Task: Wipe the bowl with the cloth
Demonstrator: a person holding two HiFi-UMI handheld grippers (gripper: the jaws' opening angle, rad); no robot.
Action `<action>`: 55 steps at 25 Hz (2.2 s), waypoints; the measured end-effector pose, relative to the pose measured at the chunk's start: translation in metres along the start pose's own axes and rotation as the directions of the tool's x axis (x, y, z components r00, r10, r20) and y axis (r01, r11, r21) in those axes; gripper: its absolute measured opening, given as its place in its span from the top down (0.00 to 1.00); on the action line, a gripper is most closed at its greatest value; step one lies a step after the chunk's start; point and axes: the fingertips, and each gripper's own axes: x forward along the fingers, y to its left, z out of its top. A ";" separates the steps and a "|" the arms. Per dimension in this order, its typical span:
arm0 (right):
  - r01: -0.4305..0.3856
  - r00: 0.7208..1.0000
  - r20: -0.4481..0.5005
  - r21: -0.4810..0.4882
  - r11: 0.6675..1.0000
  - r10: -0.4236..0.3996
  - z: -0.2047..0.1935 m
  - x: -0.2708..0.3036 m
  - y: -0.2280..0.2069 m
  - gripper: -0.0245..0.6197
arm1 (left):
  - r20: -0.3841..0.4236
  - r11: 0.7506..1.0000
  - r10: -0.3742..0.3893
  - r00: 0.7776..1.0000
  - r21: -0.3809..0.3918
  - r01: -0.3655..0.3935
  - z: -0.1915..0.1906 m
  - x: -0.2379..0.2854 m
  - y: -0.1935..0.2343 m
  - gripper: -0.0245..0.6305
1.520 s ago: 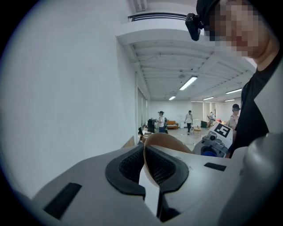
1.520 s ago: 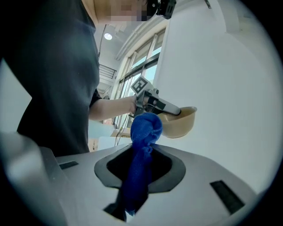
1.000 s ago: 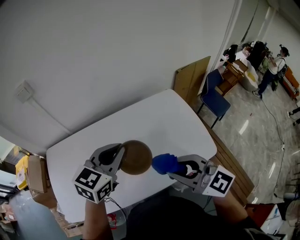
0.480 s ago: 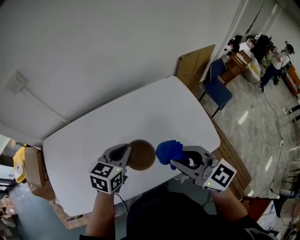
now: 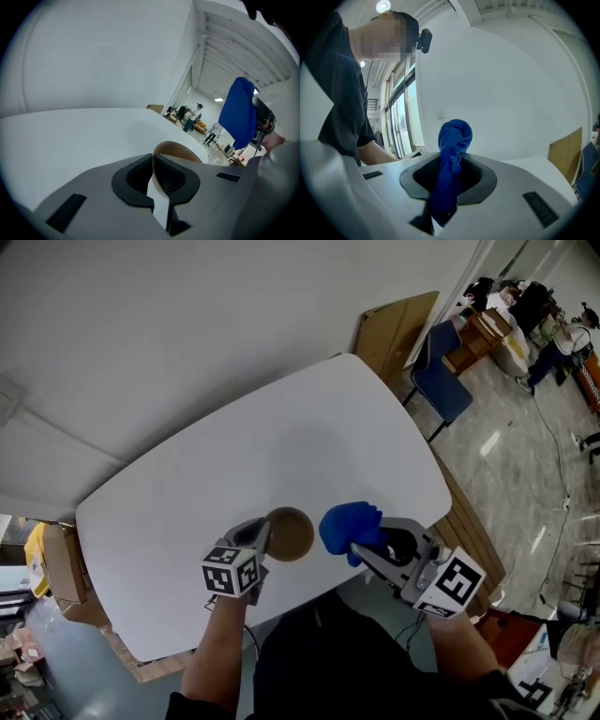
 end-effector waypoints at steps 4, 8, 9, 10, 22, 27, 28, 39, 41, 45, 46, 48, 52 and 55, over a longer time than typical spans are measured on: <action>-0.007 1.000 0.000 0.039 0.999 0.007 -0.014 0.005 0.000 0.84 | -0.044 1.000 0.013 0.999 -0.008 -0.013 -0.022 0.013 0.011 0.93; -0.005 1.000 0.010 0.078 0.997 0.004 -0.022 0.010 -0.006 0.84 | -0.018 0.997 -0.011 1.000 -0.081 0.010 -0.027 0.023 0.016 0.93; -0.005 1.000 0.012 0.084 0.996 0.004 -0.023 0.010 -0.006 0.84 | -0.015 0.996 -0.011 1.000 -0.093 0.009 -0.028 0.025 0.017 0.93; -0.005 1.000 0.013 0.089 0.996 0.004 -0.024 0.010 -0.006 0.84 | -0.019 0.995 -0.007 1.000 -0.097 0.005 -0.030 0.027 0.018 0.93; -0.001 1.000 -0.023 0.105 0.995 0.003 -0.031 0.009 -0.007 0.84 | -0.030 0.998 -0.005 1.000 -0.063 0.003 -0.040 0.046 0.022 0.92; -0.006 1.000 -0.016 0.083 0.997 0.007 -0.021 0.010 -0.005 0.84 | -0.032 0.997 0.017 0.999 -0.068 -0.020 -0.030 0.039 0.026 0.74; -0.011 1.000 -0.015 0.072 0.997 0.013 -0.019 0.011 -0.004 0.84 | -0.028 0.997 0.030 0.999 -0.068 -0.032 -0.027 0.036 0.028 0.74; 0.011 1.000 0.027 0.077 0.997 -0.013 0.007 0.008 0.005 0.84 | 0.136 0.994 0.104 0.985 0.014 -0.107 0.025 -0.032 0.008 0.75; 0.022 0.998 0.050 0.086 0.996 -0.026 0.013 0.006 0.005 0.84 | 0.178 0.993 0.101 0.979 0.045 -0.110 0.037 -0.047 -0.003 0.75; 0.038 0.996 0.071 0.080 0.996 -0.044 0.029 -0.001 0.001 0.84 | 0.247 0.986 0.074 0.966 0.125 -0.107 0.067 -0.070 -0.035 0.75; 0.041 0.996 0.074 0.075 0.996 -0.047 0.033 -0.003 0.000 0.84 | 0.256 0.983 0.064 0.965 0.153 -0.106 0.072 -0.075 -0.045 0.75; 0.049 0.995 0.081 0.067 0.997 -0.054 0.042 -0.007 -0.001 0.84 | 0.274 0.971 0.050 0.961 0.213 -0.111 0.083 -0.087 -0.062 0.75; 0.050 0.991 0.124 0.053 0.997 -0.056 0.061 -0.015 0.004 0.84 | 0.354 0.954 0.067 0.933 0.250 -0.164 0.102 -0.121 -0.080 0.78; 0.042 0.987 0.155 0.045 0.998 -0.049 0.076 -0.019 0.005 0.84 | 0.408 0.956 0.072 0.910 0.232 -0.179 0.118 -0.140 -0.089 0.79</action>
